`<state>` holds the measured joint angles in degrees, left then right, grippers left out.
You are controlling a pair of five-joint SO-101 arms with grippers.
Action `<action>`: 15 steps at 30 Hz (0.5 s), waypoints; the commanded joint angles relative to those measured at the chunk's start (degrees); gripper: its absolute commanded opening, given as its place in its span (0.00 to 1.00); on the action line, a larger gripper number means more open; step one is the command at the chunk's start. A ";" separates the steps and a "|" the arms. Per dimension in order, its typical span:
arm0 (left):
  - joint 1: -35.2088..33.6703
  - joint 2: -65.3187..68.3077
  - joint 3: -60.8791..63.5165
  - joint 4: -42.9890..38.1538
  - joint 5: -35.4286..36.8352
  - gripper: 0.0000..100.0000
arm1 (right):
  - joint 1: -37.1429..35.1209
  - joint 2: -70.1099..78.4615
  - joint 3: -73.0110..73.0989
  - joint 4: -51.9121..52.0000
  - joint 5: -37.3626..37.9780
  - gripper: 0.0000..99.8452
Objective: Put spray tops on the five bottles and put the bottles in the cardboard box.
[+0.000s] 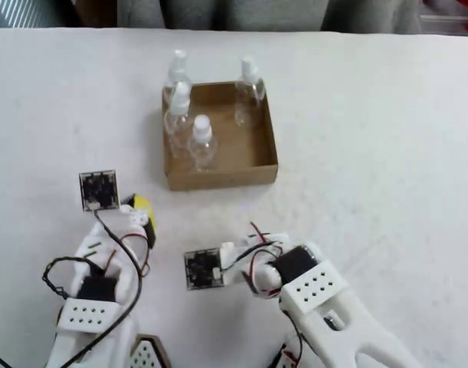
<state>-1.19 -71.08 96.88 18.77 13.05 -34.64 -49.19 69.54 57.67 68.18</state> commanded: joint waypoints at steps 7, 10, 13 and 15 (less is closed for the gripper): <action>0.31 -0.75 -0.26 -1.23 -0.62 0.03 | 28.00 -1.27 -14.42 5.93 -3.69 0.03; 0.48 -0.75 -0.26 -1.05 -0.62 0.03 | 41.27 -0.84 -15.91 5.93 -3.96 0.03; 0.66 -0.75 -0.26 -1.05 -0.62 0.03 | 53.76 -0.84 -16.00 5.85 -6.77 0.03; 0.75 -0.75 -0.26 -1.05 -0.62 0.03 | 61.49 -0.75 -15.82 5.67 -6.95 0.03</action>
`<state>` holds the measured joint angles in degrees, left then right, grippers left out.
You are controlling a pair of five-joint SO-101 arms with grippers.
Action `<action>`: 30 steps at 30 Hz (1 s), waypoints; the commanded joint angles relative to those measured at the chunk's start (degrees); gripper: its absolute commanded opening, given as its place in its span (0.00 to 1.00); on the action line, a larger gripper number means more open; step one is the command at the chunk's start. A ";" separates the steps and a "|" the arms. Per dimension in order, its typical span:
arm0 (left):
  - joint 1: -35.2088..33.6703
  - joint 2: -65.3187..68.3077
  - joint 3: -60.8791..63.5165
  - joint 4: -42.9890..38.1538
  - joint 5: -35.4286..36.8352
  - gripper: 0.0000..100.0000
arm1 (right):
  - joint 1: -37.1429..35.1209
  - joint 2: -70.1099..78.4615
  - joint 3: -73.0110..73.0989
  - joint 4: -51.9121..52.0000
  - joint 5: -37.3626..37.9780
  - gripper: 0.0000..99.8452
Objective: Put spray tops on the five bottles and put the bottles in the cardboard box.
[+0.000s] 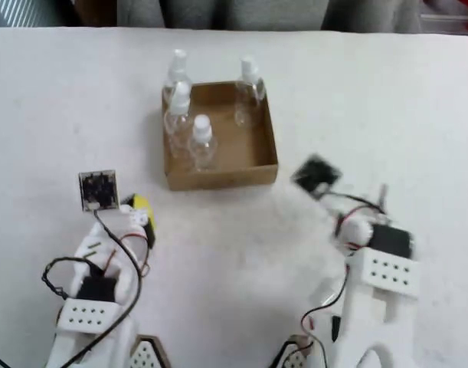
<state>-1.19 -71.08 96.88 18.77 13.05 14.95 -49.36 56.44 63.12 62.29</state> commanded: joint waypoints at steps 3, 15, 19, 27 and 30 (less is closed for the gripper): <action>0.75 -0.75 -0.26 -1.05 -0.62 0.03 | 22.11 -0.57 -1.93 -1.98 -1.14 0.03; 0.57 -0.75 -0.26 -1.05 -0.62 0.03 | 30.55 -0.48 8.18 -14.81 -1.41 0.03; 0.40 -0.75 -0.18 -0.97 -0.62 0.03 | 30.55 3.82 7.56 -16.40 -1.49 0.03; 0.31 -0.75 -0.18 -0.97 -0.62 0.03 | 30.64 26.86 -1.32 -23.69 -5.01 0.03; 0.31 -0.75 -0.18 -0.97 -0.62 0.03 | 30.64 32.84 -5.80 -20.53 -5.10 0.05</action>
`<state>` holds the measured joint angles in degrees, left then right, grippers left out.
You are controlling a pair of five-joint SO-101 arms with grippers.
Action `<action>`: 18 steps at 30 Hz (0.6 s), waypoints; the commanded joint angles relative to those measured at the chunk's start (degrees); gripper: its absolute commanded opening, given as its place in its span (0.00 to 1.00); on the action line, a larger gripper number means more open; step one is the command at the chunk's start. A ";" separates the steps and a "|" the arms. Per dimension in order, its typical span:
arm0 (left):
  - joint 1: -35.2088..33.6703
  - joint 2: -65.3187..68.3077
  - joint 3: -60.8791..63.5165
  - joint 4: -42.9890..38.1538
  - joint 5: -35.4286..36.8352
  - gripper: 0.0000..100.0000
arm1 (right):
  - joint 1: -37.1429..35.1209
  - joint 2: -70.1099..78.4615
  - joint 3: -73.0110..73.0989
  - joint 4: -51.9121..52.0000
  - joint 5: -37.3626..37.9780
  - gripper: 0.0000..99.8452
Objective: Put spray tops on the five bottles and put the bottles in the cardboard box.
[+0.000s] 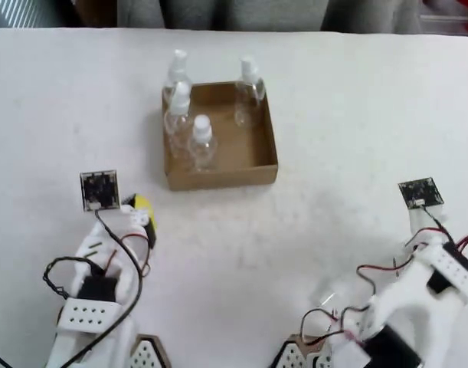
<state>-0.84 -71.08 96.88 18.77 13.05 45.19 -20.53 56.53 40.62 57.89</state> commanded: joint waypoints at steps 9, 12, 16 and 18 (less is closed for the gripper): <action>-0.04 -0.75 -0.18 -0.97 -0.62 0.03 | -0.22 4.44 -13.10 9.89 -0.79 0.18; -0.04 -0.75 -0.18 -0.97 -0.62 0.03 | -0.31 4.26 -14.33 11.74 -0.79 0.24; -0.04 -0.75 -0.18 -0.97 -0.62 0.03 | -1.19 4.44 -14.33 11.38 -0.79 0.31; -0.04 -0.75 -0.18 -0.97 -0.62 0.03 | -1.98 4.35 -14.33 11.47 -0.79 0.31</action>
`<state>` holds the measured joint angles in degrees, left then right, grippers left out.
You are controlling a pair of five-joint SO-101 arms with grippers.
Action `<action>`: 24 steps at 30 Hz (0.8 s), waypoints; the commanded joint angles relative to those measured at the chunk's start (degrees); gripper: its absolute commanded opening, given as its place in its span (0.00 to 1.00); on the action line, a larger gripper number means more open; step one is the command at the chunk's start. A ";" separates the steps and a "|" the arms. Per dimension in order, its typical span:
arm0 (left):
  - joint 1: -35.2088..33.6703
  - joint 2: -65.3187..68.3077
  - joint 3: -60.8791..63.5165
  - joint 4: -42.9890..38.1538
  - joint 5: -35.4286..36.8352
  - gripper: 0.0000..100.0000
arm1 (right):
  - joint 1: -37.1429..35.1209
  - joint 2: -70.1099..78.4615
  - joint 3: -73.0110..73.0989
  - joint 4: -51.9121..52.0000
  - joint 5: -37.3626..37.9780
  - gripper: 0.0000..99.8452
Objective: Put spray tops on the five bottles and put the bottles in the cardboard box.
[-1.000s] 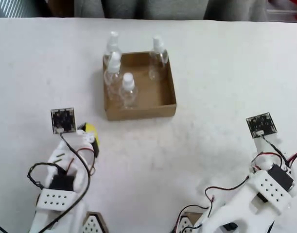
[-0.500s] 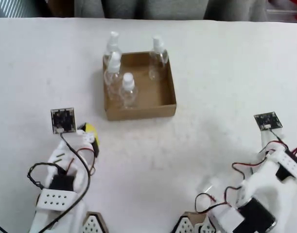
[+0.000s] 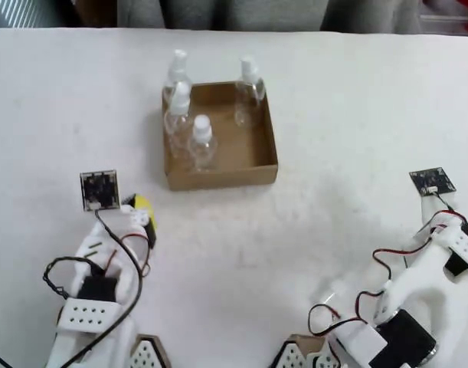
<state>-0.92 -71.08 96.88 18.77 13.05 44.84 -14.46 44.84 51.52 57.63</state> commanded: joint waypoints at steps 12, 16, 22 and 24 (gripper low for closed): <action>0.04 -0.75 -0.18 -0.97 -0.62 0.03 | -1.27 -10.24 -11.08 11.03 -5.63 0.31; 0.04 -0.75 -0.18 -0.97 -0.62 0.03 | -2.42 -16.40 -12.13 19.91 -4.57 0.25; 0.04 -0.75 -0.18 -0.97 -0.62 0.03 | -7.69 -24.04 -6.51 37.32 25.85 0.16; 0.04 -0.75 -0.18 -0.97 -0.62 0.03 | -8.40 -26.59 -2.37 39.25 38.24 0.16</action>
<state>-0.92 -71.08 96.88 18.77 13.05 38.07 -36.88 39.47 86.51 76.62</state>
